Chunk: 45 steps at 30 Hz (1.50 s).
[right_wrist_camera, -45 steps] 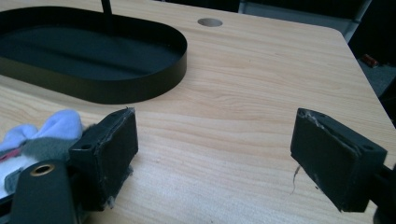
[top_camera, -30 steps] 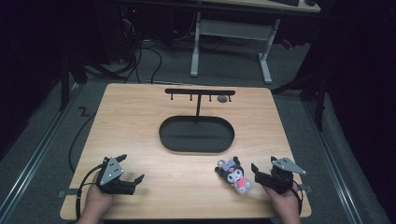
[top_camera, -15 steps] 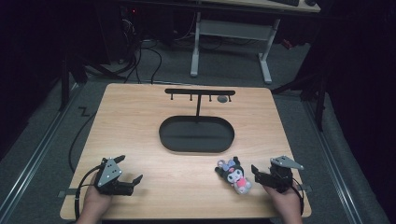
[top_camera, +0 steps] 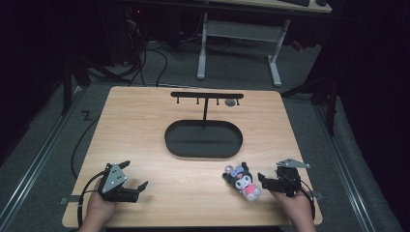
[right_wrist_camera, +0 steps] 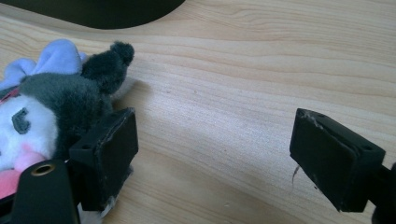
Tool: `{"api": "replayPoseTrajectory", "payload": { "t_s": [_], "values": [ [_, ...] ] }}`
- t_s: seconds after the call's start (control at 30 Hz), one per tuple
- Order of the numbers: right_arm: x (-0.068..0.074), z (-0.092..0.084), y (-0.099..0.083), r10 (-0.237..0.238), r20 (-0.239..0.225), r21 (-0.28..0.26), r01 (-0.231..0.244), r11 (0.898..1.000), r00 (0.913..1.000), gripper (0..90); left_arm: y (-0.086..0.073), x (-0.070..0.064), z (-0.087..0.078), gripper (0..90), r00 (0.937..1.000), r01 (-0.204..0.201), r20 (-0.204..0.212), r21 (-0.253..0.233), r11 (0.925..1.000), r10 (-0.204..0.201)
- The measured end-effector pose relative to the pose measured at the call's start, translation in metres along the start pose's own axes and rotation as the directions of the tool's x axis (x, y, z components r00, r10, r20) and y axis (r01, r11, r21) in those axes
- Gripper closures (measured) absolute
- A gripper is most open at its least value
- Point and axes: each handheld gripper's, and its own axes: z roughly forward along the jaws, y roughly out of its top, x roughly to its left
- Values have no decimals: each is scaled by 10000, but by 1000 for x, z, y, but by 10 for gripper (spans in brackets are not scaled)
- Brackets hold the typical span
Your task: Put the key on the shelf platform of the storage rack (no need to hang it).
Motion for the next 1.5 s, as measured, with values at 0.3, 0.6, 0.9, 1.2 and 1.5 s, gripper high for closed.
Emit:
{"api": "replayPoseTrajectory", "payload": {
  "t_s": [0.3,0.6,0.9,1.2,1.5],
  "values": [
    [-5,2,1,213,49,1346,-218,9907,9998,161,0,-1,-1,52,10000,-35,57,-68,10000,35],
    [-5,-5,14,-37,32,2303,29,9731,10000,166,1,-2,0,52,9998,-137,128,-57,9999,137],
    [0,-1,23,-938,-116,3539,918,9307,9955,166,1,-1,1,54,9998,-123,140,-43,9999,124],
    [9,-3,34,-1534,-517,4590,1599,8739,9868,180,1,-1,1,59,9997,-110,230,-45,9999,111],
    [9,-3,53,-1461,-685,5693,1589,8066,9869,179,1,-3,2,85,9993,-173,331,13,9999,172]
  ]
}}
